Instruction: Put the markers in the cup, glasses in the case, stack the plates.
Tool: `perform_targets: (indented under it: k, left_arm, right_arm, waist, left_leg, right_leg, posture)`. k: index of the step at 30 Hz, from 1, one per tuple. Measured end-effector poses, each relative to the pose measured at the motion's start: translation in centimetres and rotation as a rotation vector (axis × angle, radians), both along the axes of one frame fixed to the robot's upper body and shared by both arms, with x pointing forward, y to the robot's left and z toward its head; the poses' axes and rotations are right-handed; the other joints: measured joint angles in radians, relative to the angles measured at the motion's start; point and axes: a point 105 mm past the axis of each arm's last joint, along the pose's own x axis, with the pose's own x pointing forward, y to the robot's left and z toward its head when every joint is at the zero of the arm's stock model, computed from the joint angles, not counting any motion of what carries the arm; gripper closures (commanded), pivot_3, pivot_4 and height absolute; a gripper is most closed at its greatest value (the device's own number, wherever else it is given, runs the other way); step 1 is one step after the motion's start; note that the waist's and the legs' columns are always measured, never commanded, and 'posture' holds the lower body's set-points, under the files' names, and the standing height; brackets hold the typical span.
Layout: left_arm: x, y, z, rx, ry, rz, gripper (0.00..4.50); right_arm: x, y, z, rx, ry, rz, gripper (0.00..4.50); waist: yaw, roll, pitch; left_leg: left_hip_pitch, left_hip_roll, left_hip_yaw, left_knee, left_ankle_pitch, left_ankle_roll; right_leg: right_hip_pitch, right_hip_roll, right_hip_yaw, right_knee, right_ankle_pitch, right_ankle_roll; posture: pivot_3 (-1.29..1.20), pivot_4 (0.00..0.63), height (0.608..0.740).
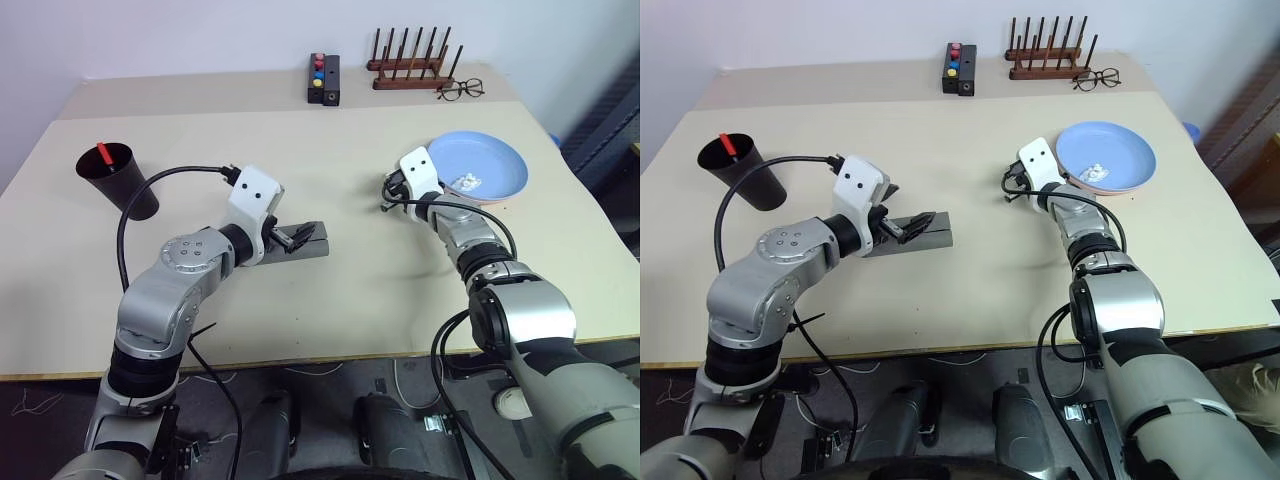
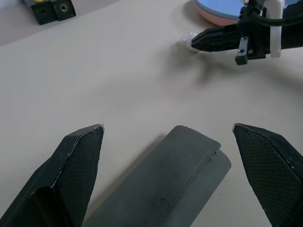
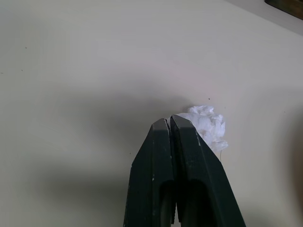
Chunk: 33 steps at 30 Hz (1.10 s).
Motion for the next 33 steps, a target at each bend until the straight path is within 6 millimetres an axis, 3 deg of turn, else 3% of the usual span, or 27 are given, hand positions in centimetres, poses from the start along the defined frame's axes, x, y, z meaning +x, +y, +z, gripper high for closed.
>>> perform_targets:
  k: [2,9,14,20,27,33]
  left_arm:
    - [0.0,0.0,0.0,0.001,0.0,0.003,0.0]
    - [0.0,0.2,0.0,0.008,0.001,0.009,0.0]
    - [0.0,0.3,0.0,0.006,0.002,0.014,0.0]
    - [-1.5,0.2,0.8,-0.022,-0.013,-0.065,0.0]
    - [-2.1,2.7,0.9,-0.031,-0.027,-0.033,0.0]
    - [-2.2,3.6,0.2,-0.038,-0.059,0.011,0.0]
  right_arm:
    - [0.0,0.0,0.0,0.004,0.0,-0.001,3.63]
    - [0.1,-0.3,0.2,0.012,-0.012,-0.032,0.09]
    - [0.2,-0.5,0.2,0.011,-0.018,-0.046,0.09]
    - [0.2,-0.6,0.0,0.003,-0.015,-0.061,0.09]
    - [0.3,-1.0,0.0,-0.011,-0.019,-0.083,0.09]
    - [0.3,-1.5,0.1,-0.023,-0.028,-0.106,0.09]
  waist:
    - [0.0,0.0,0.0]
    - [0.0,0.0,0.0]
    - [0.0,0.0,0.0]
    - [-0.001,0.0,0.0]
    - [-0.002,0.0,0.0]
    - [0.0,0.0,0.0]
  left_leg:
    - [0.0,0.0,0.0,0.0,0.0,0.0]
    - [0.0,0.0,0.0,0.0,0.0,0.0]
    - [0.0,0.0,0.0,0.0,0.0,0.0]
    - [0.0,0.0,0.0,-0.001,0.0,-0.001]
    - [0.001,0.0,0.0,-0.005,0.001,-0.001]
    - [0.002,0.0,0.0,-0.006,0.001,-0.002]
  right_leg:
    - [0.0,0.0,0.0,0.0,0.0,0.0]
    - [0.0,0.0,0.0,0.0,0.0,0.0]
    - [0.0,0.0,0.0,0.0,0.0,0.0]
    - [-0.001,0.0,0.0,0.0,0.0,0.0]
    - [-0.001,0.0,0.0,-0.001,0.0,0.0]
    - [-0.001,0.0,0.001,-0.001,0.0,0.0]
  posture:
    - [0.0,0.15,0.74]
    - [0.0,0.15,0.74]
    - [0.0,0.15,0.74]
    - [0.0,0.15,0.74]
    - [0.0,0.15,0.74]
    - [0.0,0.15,0.74]
